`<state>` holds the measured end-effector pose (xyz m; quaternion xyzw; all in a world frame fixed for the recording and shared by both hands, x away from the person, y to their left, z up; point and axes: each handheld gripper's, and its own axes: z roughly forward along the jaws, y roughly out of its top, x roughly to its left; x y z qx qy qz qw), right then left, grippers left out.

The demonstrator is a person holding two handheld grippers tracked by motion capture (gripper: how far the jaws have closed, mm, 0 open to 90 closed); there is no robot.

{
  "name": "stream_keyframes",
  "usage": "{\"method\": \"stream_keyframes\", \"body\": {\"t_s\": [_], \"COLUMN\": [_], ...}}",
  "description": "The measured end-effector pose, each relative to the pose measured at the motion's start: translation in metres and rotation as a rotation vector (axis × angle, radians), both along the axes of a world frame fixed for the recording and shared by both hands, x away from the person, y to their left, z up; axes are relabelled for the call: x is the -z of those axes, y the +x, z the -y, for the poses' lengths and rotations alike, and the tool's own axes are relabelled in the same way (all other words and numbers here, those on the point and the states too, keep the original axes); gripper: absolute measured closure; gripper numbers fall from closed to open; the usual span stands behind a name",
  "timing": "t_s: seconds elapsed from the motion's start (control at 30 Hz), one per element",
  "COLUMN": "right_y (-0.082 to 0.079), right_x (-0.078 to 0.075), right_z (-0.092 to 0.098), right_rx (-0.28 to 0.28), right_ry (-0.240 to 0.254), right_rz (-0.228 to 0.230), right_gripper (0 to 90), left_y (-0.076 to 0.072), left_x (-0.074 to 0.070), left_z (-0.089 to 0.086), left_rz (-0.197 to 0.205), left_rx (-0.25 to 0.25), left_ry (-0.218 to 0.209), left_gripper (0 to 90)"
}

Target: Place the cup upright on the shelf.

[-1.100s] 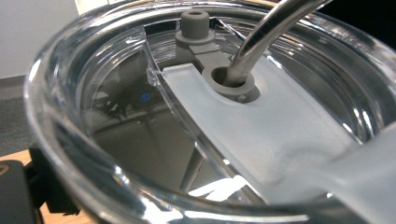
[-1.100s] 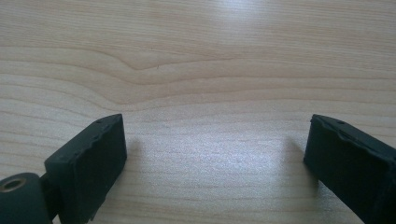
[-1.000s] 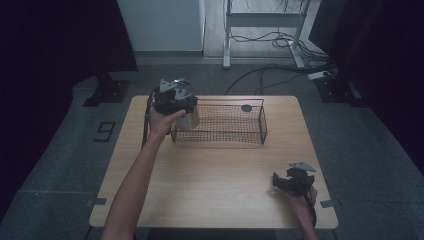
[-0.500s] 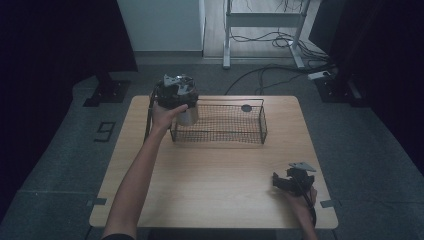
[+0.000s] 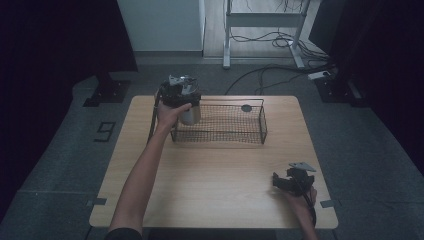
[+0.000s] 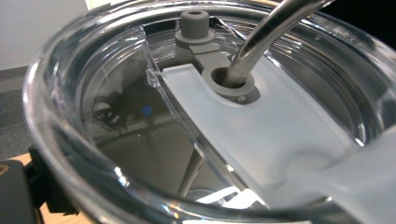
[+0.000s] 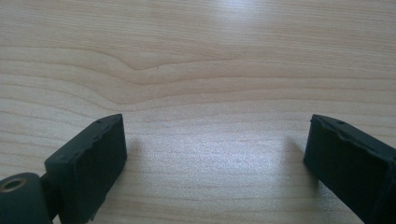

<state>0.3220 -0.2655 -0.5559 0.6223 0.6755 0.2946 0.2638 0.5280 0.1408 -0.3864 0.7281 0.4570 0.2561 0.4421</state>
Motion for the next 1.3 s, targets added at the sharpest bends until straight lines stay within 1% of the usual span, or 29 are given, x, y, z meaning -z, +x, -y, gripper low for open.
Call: {"method": "stream_keyframes", "body": {"t_s": [0.2,0.33,0.43,0.6,0.97,1.03,1.3], "right_y": [0.0,0.0,0.0,0.0,0.0,0.0,0.0], "right_x": [0.0,0.0,0.0,0.0,0.0,0.0,0.0], "right_z": [0.0,0.0,0.0,0.0,0.0,0.0,0.0], "right_rx": [0.0,0.001,0.0,0.0,-0.001,-0.001,-0.002], "right_ry": [0.0,0.0,0.0,0.0,-0.001,-0.001,-0.001], "right_rz": [0.0,0.0,0.0,0.0,0.001,0.001,0.001], "right_gripper": [5.4,5.4,5.4,5.4,5.4,5.5,5.6], "left_y": [0.007,0.011,0.012,0.014,0.014,0.013,0.012], "left_x": [0.011,0.017,0.021,0.03,0.044,0.048,0.057], "left_z": [0.007,0.008,0.008,0.011,0.012,0.014,0.018], "left_rz": [-0.002,-0.013,-0.014,-0.027,-0.052,-0.059,-0.074], "left_rx": [-0.015,-0.025,-0.028,-0.039,-0.038,-0.036,-0.033], "left_ry": [0.016,0.011,0.016,0.017,0.024,0.024,0.032], "left_gripper": [4.0,3.9,3.9,3.9,4.0,4.0,4.0]}}
